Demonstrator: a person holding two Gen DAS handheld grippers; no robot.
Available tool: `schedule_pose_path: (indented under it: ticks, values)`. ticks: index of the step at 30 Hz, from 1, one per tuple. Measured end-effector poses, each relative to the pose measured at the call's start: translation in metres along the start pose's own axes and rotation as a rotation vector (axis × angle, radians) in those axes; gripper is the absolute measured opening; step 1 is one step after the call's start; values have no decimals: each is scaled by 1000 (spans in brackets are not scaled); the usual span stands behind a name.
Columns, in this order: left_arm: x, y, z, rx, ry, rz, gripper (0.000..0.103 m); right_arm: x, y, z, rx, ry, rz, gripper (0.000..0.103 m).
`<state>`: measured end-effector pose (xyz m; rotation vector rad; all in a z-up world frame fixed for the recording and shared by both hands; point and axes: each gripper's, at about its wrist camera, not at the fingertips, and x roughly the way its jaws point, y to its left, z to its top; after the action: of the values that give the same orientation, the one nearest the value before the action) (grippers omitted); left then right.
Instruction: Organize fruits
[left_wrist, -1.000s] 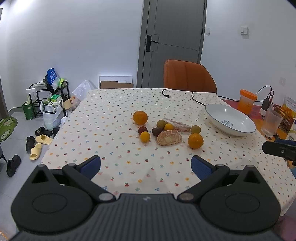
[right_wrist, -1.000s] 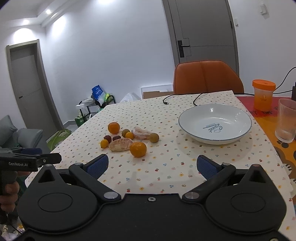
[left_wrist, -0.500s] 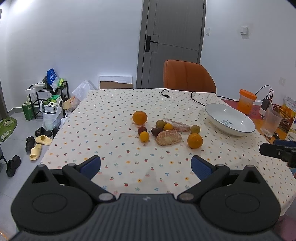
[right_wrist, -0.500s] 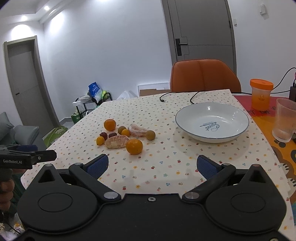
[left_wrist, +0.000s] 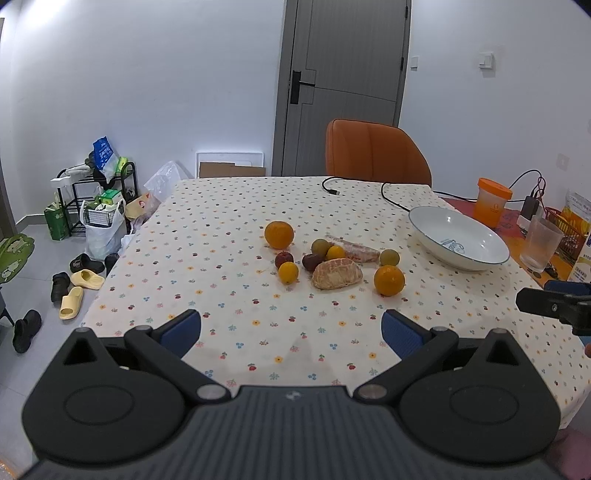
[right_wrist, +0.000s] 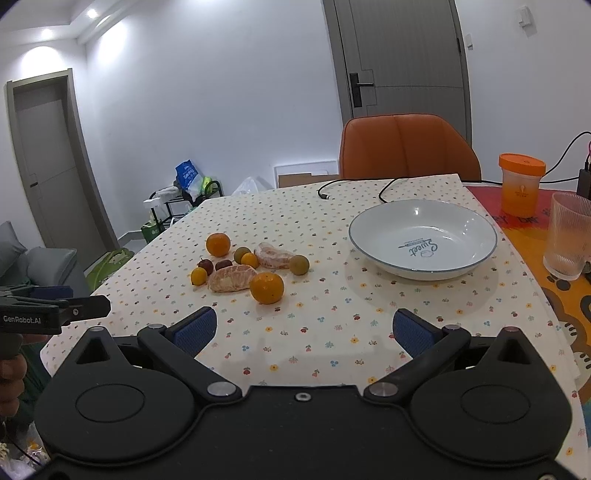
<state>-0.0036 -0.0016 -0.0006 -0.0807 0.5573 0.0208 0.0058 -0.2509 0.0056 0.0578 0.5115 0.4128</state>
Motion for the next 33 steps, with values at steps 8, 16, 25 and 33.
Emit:
schedule_pose_path:
  ticks: [8, 16, 25, 33]
  values:
    - [0, 0, 0, 0, 0, 0, 103, 0, 0, 0, 0, 2, -1, 103]
    - [1, 1, -1, -2, 1, 5, 103, 4, 1, 0, -1, 7, -1, 103]
    - [9, 4, -1, -11, 6, -5, 103, 18, -1, 0, -8, 24, 7, 103]
    - [34, 9, 0, -17, 6, 1, 103, 38, -2, 3, -25, 20, 42, 103]
